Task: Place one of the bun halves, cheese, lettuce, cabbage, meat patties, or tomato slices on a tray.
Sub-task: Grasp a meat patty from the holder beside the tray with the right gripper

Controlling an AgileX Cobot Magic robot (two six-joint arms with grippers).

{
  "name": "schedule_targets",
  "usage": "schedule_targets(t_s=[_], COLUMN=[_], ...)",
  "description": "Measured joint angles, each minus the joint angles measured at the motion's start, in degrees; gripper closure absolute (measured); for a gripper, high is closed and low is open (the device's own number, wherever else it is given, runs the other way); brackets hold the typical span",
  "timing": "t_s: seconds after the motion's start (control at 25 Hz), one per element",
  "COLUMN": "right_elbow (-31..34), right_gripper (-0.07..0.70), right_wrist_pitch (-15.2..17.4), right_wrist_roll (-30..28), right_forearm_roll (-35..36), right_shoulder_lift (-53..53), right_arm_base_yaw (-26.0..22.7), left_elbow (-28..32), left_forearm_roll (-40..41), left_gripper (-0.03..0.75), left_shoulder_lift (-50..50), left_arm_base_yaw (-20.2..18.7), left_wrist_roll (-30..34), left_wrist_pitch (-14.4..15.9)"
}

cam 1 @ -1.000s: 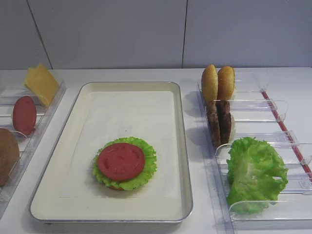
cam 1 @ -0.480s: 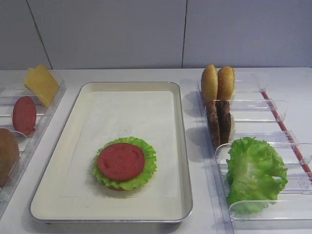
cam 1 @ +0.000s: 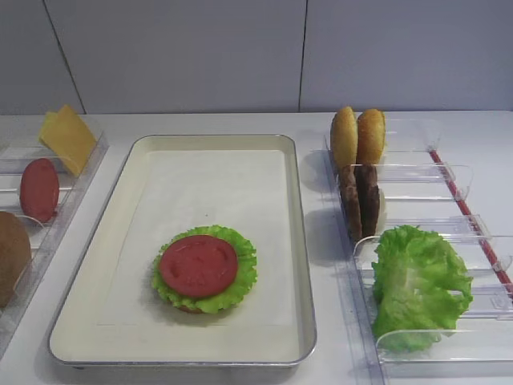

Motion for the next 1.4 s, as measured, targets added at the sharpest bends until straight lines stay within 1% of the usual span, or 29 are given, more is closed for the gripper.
schedule_targets(t_s=[0.16,0.24,0.36,0.48,0.68,0.8,1.08,1.16,1.24,1.4], right_elbow=[-3.1,-4.2,-5.2,-5.3,-5.3,-6.2,-12.6,-14.7,-16.8,-21.3], right_gripper=[-0.055,-0.055,-0.055,-0.055,-0.055,-0.055,-0.055,-0.055,-0.055,-0.055], right_wrist_pitch=[0.7,2.0,5.3,6.9,6.9,6.7,6.1,5.6,4.5,1.2], right_wrist_roll=[-1.7,-2.3,-4.9,-7.0,-9.8,-10.4,-10.7,-8.4,-4.3,2.9], right_forearm_roll=[3.6,5.5,8.3,11.4,14.9,15.5,15.6,13.8,10.0,0.9], right_shoulder_lift=[4.6,7.2,11.5,15.3,19.7,21.9,29.2,32.0,35.2,43.2], right_arm_base_yaw=[0.0,0.0,0.0,0.0,0.0,0.0,0.3,2.3,5.7,16.7], left_elbow=[0.0,0.0,0.0,0.0,0.0,0.0,0.0,0.0,0.0,0.0], left_forearm_roll=[0.0,0.0,0.0,0.0,0.0,0.0,0.0,0.0,-0.1,-0.1], left_gripper=[0.183,0.183,0.183,0.183,0.183,0.183,0.183,0.183,0.183,0.183], left_shoulder_lift=[0.0,0.0,0.0,0.0,0.0,0.0,0.0,0.0,0.0,0.0], left_arm_base_yaw=[0.0,0.0,0.0,0.0,0.0,0.0,0.0,0.0,0.0,0.0], left_wrist_roll=[0.0,0.0,0.0,0.0,0.0,0.0,0.0,0.0,0.0,0.0], left_wrist_pitch=[0.0,0.0,0.0,0.0,0.0,0.0,0.0,0.0,0.0,0.0])
